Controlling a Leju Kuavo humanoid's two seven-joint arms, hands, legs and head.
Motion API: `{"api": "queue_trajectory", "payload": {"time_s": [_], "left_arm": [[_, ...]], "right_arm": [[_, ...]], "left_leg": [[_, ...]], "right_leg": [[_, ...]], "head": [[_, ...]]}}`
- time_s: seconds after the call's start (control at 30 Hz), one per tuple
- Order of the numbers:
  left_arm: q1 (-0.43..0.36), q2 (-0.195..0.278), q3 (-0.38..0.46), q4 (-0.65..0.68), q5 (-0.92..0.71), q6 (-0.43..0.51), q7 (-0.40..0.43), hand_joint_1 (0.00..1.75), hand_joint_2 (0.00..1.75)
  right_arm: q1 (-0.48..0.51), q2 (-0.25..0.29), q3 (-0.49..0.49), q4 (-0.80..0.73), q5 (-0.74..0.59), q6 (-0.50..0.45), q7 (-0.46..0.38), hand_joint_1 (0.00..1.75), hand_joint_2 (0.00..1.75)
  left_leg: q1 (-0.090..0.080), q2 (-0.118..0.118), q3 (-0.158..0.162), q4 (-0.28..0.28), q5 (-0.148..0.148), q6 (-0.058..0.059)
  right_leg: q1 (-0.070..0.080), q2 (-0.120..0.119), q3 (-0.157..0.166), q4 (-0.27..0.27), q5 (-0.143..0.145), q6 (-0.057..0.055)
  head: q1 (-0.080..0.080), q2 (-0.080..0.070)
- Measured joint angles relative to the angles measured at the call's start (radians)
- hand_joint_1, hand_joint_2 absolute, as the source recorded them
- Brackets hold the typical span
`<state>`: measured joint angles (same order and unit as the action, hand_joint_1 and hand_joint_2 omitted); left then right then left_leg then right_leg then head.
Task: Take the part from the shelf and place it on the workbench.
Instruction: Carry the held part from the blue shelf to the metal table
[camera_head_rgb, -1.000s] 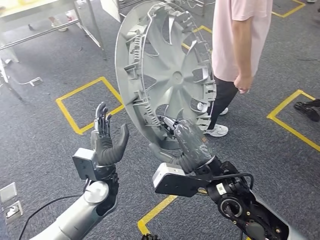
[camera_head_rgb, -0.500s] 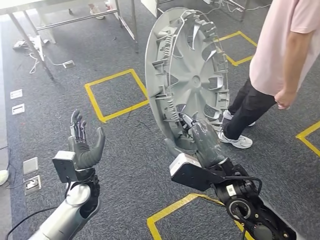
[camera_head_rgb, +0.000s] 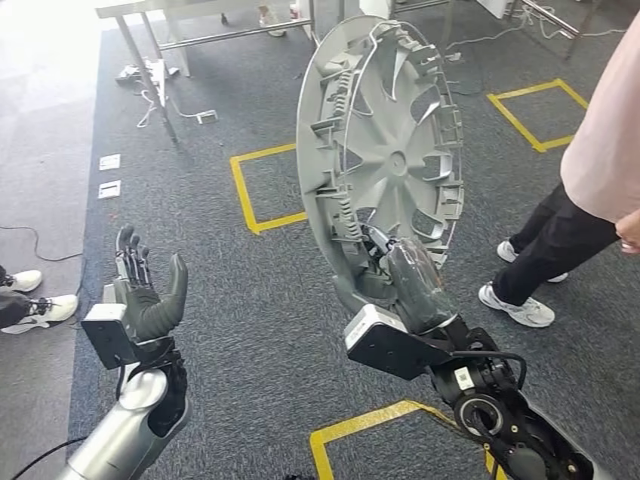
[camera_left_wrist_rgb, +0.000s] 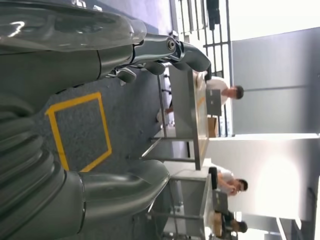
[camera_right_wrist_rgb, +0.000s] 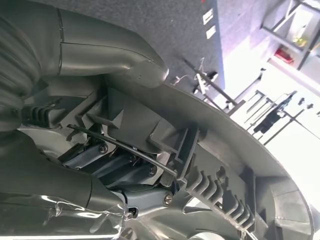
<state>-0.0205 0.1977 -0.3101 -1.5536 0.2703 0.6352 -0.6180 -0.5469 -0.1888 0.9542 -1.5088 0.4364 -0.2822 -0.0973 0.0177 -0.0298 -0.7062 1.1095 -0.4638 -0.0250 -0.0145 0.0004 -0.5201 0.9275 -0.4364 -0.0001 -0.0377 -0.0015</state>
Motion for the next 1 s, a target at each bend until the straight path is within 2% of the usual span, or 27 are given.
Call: {"api": "queue_trajectory", "payload": {"time_s": [0.03, 0.07, 0.1, 0.13, 0.17, 0.2, 0.23, 0.27, 0.3, 0.37, 0.4, 0.43, 0.5, 0.53, 0.57, 0.6, 0.63, 0.67, 0.7, 0.73, 0.77, 0.8, 0.83, 0.87, 0.9, 0.93, 1.0], "left_arm": [[0.001, 0.000, 0.003, 0.000, 0.000, 0.000, 0.000, 0.00, 1.75], [0.002, -0.001, 0.005, 0.001, 0.001, 0.000, 0.000, 0.00, 1.75], [0.004, -0.001, 0.007, 0.001, 0.001, 0.000, 0.000, 0.00, 1.75], [0.004, -0.001, 0.009, 0.002, 0.002, 0.000, 0.000, 0.00, 1.75], [0.004, -0.001, 0.011, 0.002, 0.002, 0.000, 0.000, 0.00, 1.75], [0.003, -0.001, 0.014, 0.002, 0.002, 0.000, 0.000, 0.00, 1.75], [0.003, -0.001, 0.016, 0.002, 0.002, 0.000, 0.000, 0.00, 1.75], [0.002, -0.002, 0.018, 0.002, 0.002, 0.000, 0.000, 0.00, 1.75], [0.002, -0.002, 0.021, 0.002, 0.002, 0.000, 0.000, 0.00, 1.75], [0.004, -0.003, 0.026, 0.002, 0.002, 0.000, 0.000, 0.00, 1.75], [0.004, -0.004, 0.028, 0.002, 0.002, 0.000, 0.000, 0.00, 1.75], [0.003, -0.004, 0.029, 0.002, 0.004, 0.000, -0.001, 0.00, 1.75], [0.002, -0.006, 0.032, 0.002, 0.010, 0.000, -0.003, 0.00, 1.75], [0.002, -0.006, 0.032, 0.002, 0.016, 0.000, -0.005, 0.00, 1.75], [0.003, -0.006, 0.033, 0.004, 0.020, 0.000, -0.007, 0.00, 1.75], [0.003, -0.007, 0.033, 0.006, 0.025, 0.000, -0.009, 0.00, 1.75], [0.003, -0.008, 0.033, 0.008, 0.029, 0.000, -0.011, 0.00, 1.75], [0.003, -0.008, 0.033, 0.011, 0.032, 0.000, -0.013, 0.00, 1.75], [0.002, -0.009, 0.033, 0.013, 0.035, 0.000, -0.015, 0.00, 1.75], [0.001, -0.010, 0.033, 0.015, 0.038, 0.000, -0.017, 0.00, 1.75], [-0.001, -0.011, 0.033, 0.018, 0.040, 0.000, -0.019, 0.00, 1.75], [-0.003, -0.012, 0.033, 0.020, 0.042, 0.000, -0.020, 0.00, 1.75], [-0.004, -0.013, 0.033, 0.022, 0.044, 0.000, -0.022, 0.00, 1.75], [-0.004, -0.013, 0.032, 0.024, 0.045, 0.000, -0.023, 0.00, 1.75], [-0.003, -0.013, 0.031, 0.026, 0.047, 0.000, -0.025, 0.00, 1.75], [-0.005, -0.013, 0.031, 0.027, 0.049, 0.000, -0.027, 0.00, 1.75], [-0.015, -0.014, 0.029, 0.031, 0.055, 0.000, -0.029, 0.00, 1.75]], "right_arm": [[0.001, 0.000, 0.000, 0.000, 0.000, 0.000, 0.000, 1.75, 1.75], [0.002, 0.000, 0.000, 0.000, 0.000, 0.000, 0.001, 1.75, 1.75], [0.003, 0.000, 0.000, 0.000, 0.000, 0.000, 0.001, 1.75, 1.75], [0.004, 0.000, 0.000, 0.000, 0.000, 0.000, 0.001, 1.75, 1.75], [0.004, 0.000, 0.000, 0.000, 0.000, 0.000, 0.001, 1.75, 1.75], [0.004, 0.000, 0.000, 0.000, 0.000, 0.000, 0.001, 1.75, 1.75], [0.003, 0.000, -0.001, 0.000, 0.000, 0.000, 0.001, 1.75, 1.75], [0.002, 0.000, -0.001, 0.000, 0.000, 0.000, 0.001, 1.75, 1.75], [0.001, 0.000, -0.002, 0.000, 0.000, 0.000, 0.001, 1.75, 1.75], [0.000, 0.000, -0.002, 0.000, 0.000, 0.000, 0.000, 1.75, 1.75], [0.000, 0.000, -0.002, 0.000, -0.001, 0.000, 0.000, 1.75, 1.75], [0.000, 0.000, -0.003, 0.000, -0.002, -0.001, -0.001, 1.75, 1.75], [0.001, 0.000, -0.004, 0.000, -0.007, -0.002, -0.002, 1.75, 1.75], [0.003, 0.000, -0.005, 0.001, -0.009, -0.003, -0.003, 1.75, 1.75], [0.005, -0.001, -0.005, 0.001, -0.010, -0.003, -0.003, 1.75, 1.75], [0.007, -0.001, -0.005, 0.002, -0.012, -0.004, -0.003, 1.75, 1.75], [0.008, -0.001, -0.005, 0.003, -0.012, -0.005, -0.003, 1.75, 1.75], [0.009, -0.001, -0.005, 0.003, -0.012, -0.006, -0.003, 1.75, 1.75], [0.009, -0.001, -0.006, 0.003, -0.013, -0.006, -0.003, 1.75, 1.75], [0.009, -0.001, -0.006, 0.003, -0.013, -0.007, -0.003, 1.75, 1.75], [0.009, -0.002, -0.007, 0.003, -0.013, -0.008, -0.004, 1.75, 1.75], [0.009, -0.002, -0.007, 0.003, -0.013, -0.009, -0.004, 1.75, 1.75], [0.009, -0.003, -0.007, 0.003, -0.013, -0.010, -0.004, 1.75, 1.75], [0.009, -0.003, -0.008, 0.003, -0.013, -0.010, -0.003, 1.75, 1.75], [0.009, -0.003, -0.008, 0.003, -0.013, -0.010, -0.003, 1.75, 1.75], [0.008, -0.003, -0.008, 0.003, -0.014, -0.010, -0.003, 1.75, 1.75], [0.006, -0.003, -0.008, 0.003, -0.014, -0.011, -0.005, 1.75, 1.75]], "left_leg": [[0.002, 0.015, -0.034, 0.072, -0.029, -0.004], [0.004, 0.021, -0.058, 0.122, -0.044, -0.008], [0.006, 0.024, -0.063, 0.135, -0.041, -0.010], [0.008, 0.028, -0.045, 0.104, -0.020, -0.012], [0.008, 0.041, -0.007, 0.037, 0.012, -0.013], [0.006, 0.064, 0.036, -0.042, 0.039, -0.012], [0.004, 0.082, 0.070, -0.105, 0.058, -0.008], [0.002, 0.093, 0.090, -0.143, 0.067, -0.001], [-0.001, 0.094, 0.095, -0.155, 0.067, 0.007], [-0.001, 0.067, 0.091, -0.152, 0.067, 0.023], [0.000, 0.055, 0.092, -0.153, 0.067, 0.030], [0.002, 0.044, 0.092, -0.154, 0.068, 0.036], [0.003, 0.022, 0.093, -0.156, 0.070, 0.046], [0.002, 0.010, 0.093, -0.155, 0.070, 0.049], [0.001, -0.004, 0.093, -0.155, 0.070, 0.051], [-0.001, -0.019, 0.093, -0.155, 0.070, 0.051], [-0.003, -0.034, 0.093, -0.154, 0.070, 0.051], [-0.003, -0.050, 0.094, -0.152, 0.070, 0.051], [-0.004, -0.066, 0.094, -0.151, 0.070, 0.051], [-0.004, -0.080, 0.092, -0.149, 0.071, 0.049], [-0.003, -0.093, 0.088, -0.148, 0.073, 0.046], [0.000, -0.105, 0.082, -0.146, 0.076, 0.041], [0.004, -0.118, 0.076, -0.147, 0.080, 0.034], [0.007, -0.132, 0.071, -0.150, 0.085, 0.026], [0.008, -0.131, 0.068, -0.150, 0.086, 0.020], [0.005, -0.111, 0.061, -0.140, 0.079, 0.014], [0.002, -0.036, 0.019, -0.055, 0.032, 0.003]], "right_leg": [[0.001, -0.016, -0.001, 0.000, 0.000, 0.000], [0.001, -0.031, -0.002, 0.001, 0.000, 0.000], [0.001, -0.046, -0.003, 0.002, -0.001, 0.001], [0.001, -0.061, -0.003, 0.003, -0.003, 0.003], [0.000, -0.074, -0.003, 0.005, -0.005, 0.006], [0.002, -0.086, -0.002, 0.007, -0.009, 0.011], [0.005, -0.096, -0.002, 0.010, -0.013, 0.016], [0.009, -0.105, 0.000, 0.013, -0.017, 0.022], [0.013, -0.113, 0.001, 0.014, -0.021, 0.027], [0.013, -0.128, 0.006, 0.015, -0.027, 0.037], [0.010, -0.118, 0.004, 0.024, -0.038, 0.043], [0.008, -0.096, -0.007, 0.050, -0.058, 0.047], [0.005, -0.035, -0.060, 0.173, -0.126, 0.051], [0.005, -0.017, -0.097, 0.253, -0.160, 0.051], [0.006, -0.008, -0.128, 0.318, -0.180, 0.050], [0.006, -0.004, -0.146, 0.349, -0.181, 0.049], [0.006, -0.002, -0.145, 0.338, -0.160, 0.045], [0.006, 0.003, -0.126, 0.286, -0.123, 0.040], [0.006, 0.018, -0.095, 0.210, -0.079, 0.034], [0.004, 0.047, -0.066, 0.139, -0.046, 0.028], [0.003, 0.073, -0.044, 0.083, -0.025, 0.023], [0.004, 0.092, -0.032, 0.052, -0.019, 0.020], [0.005, 0.098, -0.027, 0.043, -0.022, 0.018], [0.006, 0.086, -0.022, 0.034, -0.022, 0.016], [0.005, 0.070, -0.016, 0.028, -0.019, 0.013], [0.002, 0.056, -0.009, 0.020, -0.015, 0.009], [-0.001, 0.027, -0.002, 0.007, -0.007, 0.002]], "head": [[-0.002, 0.000], [-0.003, 0.000], [-0.005, 0.000], [-0.007, 0.000], [-0.010, 0.000], [-0.014, 0.000], [-0.017, 0.000], [-0.018, 0.000], [-0.016, 0.000], [-0.009, 0.000], [-0.006, 0.000], [-0.002, 0.000], [0.006, 0.000], [0.009, 0.000], [0.011, 0.000], [0.011, 0.000], [0.012, 0.000], [0.013, 0.000], [0.013, 0.000], [0.013, 0.000], [0.012, 0.000], [0.013, 0.000], [0.014, 0.000], [0.015, 0.000], [0.016, 0.000], [0.013, 0.000], [0.005, 0.000]]}}
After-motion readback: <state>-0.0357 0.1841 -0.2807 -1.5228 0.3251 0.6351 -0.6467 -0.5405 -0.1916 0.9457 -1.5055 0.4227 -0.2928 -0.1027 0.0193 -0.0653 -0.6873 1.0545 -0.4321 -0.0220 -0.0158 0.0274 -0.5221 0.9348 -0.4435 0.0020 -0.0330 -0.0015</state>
